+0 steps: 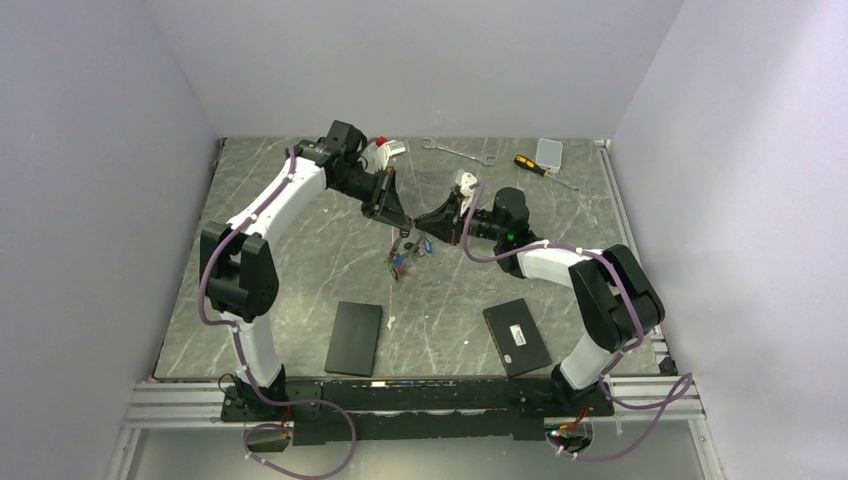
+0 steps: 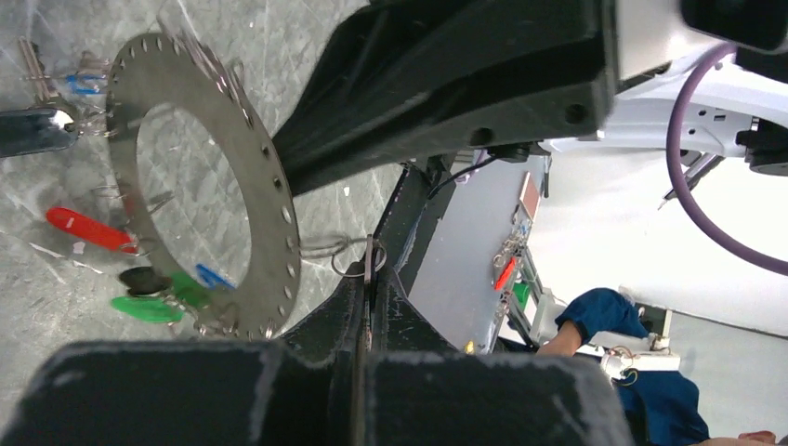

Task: Remove the keys from the keyring

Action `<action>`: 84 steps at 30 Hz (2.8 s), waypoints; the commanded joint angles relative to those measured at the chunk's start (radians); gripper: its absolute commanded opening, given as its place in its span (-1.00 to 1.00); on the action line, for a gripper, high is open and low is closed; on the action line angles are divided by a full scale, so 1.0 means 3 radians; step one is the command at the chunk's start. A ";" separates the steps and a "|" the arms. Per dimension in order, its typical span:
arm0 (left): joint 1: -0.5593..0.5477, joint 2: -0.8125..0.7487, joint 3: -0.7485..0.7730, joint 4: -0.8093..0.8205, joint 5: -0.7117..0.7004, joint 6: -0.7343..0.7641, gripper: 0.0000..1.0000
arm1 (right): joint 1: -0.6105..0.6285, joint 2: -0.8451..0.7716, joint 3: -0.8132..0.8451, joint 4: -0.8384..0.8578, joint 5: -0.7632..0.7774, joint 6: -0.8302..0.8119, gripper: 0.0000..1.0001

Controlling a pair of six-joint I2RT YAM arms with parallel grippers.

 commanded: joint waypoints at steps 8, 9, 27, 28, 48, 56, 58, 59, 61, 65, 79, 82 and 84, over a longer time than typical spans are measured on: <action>-0.0033 -0.0068 0.0260 -0.0219 0.0080 0.0314 -1.00 | 0.0002 -0.0112 0.0169 -0.0553 -0.0114 -0.0337 -0.48; -0.0034 -0.0067 0.0260 -0.0215 0.0091 0.0303 -1.00 | 0.0002 -0.0134 0.0193 -0.0605 -0.0143 -0.0345 -0.44; -0.0034 0.0000 0.0214 -0.0283 0.0326 0.0419 -1.00 | 0.0034 -0.0214 0.0592 -0.1159 -0.0462 -0.0313 -0.24; -0.0034 0.0008 0.0215 -0.0285 0.0340 0.0419 -1.00 | 0.0048 -0.0205 0.0603 -0.1178 -0.0462 -0.0327 -0.23; -0.0034 0.0009 0.0184 -0.0242 0.0292 0.0379 -1.00 | 0.0114 -0.0238 0.0568 -0.1245 -0.0631 -0.0339 0.09; -0.0042 -0.0009 0.0138 -0.0254 0.0414 0.0419 -1.00 | 0.0116 -0.0221 0.0721 -0.1501 -0.0420 -0.0563 -0.01; -0.0044 -0.0015 0.0127 -0.0255 0.0439 0.0419 -1.00 | 0.0120 -0.0216 0.0768 -0.1608 -0.0407 -0.0647 -0.06; -0.0044 -0.0015 0.0127 -0.0259 0.0428 0.0419 -1.00 | 0.0118 -0.0216 0.0784 -0.1656 -0.0395 -0.0686 -0.09; -0.0052 -0.0015 0.0122 -0.0270 0.0418 0.0419 -1.00 | 0.0117 -0.0216 0.0824 -0.1769 -0.0381 -0.0758 -0.11; -0.0069 -0.0010 0.0111 -0.0270 0.0435 0.0419 -1.00 | 0.0119 -0.0208 0.0912 -0.1911 -0.0353 -0.0835 -0.15; 0.0169 -0.0006 0.0048 -0.0043 0.0672 0.0104 -1.00 | 0.0121 -0.0305 0.0806 -0.1950 -0.0274 -0.1006 -1.00; 0.0273 0.0005 -0.0074 0.0191 0.0876 -0.0157 -1.00 | 0.0120 -0.0327 0.0745 -0.1829 -0.0251 -0.0940 -1.00; 0.0317 0.0009 -0.0153 0.0336 0.1000 -0.0335 -1.00 | 0.0117 -0.0337 0.0694 -0.1704 -0.0252 -0.0864 -1.00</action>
